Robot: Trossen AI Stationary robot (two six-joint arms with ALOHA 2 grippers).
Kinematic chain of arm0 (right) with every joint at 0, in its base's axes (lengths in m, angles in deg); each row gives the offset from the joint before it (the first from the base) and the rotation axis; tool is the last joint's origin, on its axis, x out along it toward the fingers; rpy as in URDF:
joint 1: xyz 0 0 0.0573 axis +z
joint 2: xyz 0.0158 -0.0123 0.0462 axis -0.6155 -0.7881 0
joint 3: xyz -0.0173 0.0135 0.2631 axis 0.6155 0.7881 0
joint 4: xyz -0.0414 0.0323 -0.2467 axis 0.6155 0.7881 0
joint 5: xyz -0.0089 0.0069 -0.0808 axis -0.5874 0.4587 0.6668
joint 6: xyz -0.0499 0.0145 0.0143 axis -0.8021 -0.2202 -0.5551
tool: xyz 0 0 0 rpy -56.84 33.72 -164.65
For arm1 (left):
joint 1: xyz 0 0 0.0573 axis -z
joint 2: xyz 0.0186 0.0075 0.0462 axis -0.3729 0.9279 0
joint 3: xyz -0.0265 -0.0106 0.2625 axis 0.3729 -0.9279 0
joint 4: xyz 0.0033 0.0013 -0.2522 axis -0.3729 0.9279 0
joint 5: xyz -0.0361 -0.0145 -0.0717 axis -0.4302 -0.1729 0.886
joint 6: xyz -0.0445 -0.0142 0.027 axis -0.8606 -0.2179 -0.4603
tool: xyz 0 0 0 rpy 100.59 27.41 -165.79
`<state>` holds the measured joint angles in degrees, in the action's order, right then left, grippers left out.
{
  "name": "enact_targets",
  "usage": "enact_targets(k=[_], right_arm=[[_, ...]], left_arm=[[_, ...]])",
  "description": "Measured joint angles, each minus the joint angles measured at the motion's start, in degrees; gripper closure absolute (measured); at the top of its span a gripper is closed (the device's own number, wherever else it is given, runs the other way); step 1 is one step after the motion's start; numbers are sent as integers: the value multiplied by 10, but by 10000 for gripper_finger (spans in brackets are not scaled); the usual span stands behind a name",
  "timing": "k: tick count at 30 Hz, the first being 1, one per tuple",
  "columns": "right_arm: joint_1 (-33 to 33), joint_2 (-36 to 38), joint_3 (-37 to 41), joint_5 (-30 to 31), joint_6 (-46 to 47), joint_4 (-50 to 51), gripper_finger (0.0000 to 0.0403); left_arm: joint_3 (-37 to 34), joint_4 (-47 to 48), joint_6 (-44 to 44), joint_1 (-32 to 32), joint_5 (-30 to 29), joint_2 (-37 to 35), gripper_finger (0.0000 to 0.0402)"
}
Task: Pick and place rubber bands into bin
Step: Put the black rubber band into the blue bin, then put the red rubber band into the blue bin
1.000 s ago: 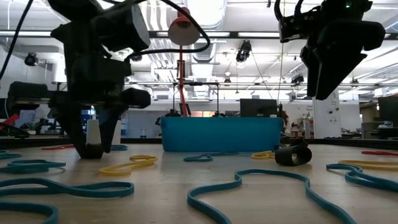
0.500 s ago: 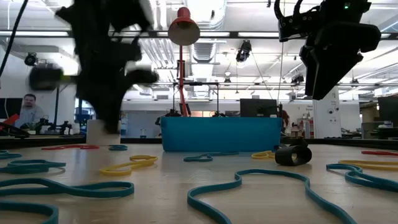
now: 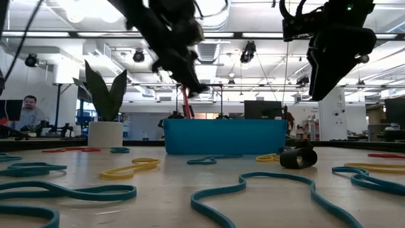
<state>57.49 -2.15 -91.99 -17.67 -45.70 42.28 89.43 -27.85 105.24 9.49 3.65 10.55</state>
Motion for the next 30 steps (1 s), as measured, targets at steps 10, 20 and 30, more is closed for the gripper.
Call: enact_targets(k=[10,20,30], right_arm=[[0,0,1,0,-2,15,76],[-1,-1,5,-1,-21,12,76],[-35,-1,6,-1,-24,7,76]], left_arm=[[83,17,-95,6,-28,98,259],[94,171,-156,18,-60,-6,179],[17,332,-276,23,-46,-148,178]])
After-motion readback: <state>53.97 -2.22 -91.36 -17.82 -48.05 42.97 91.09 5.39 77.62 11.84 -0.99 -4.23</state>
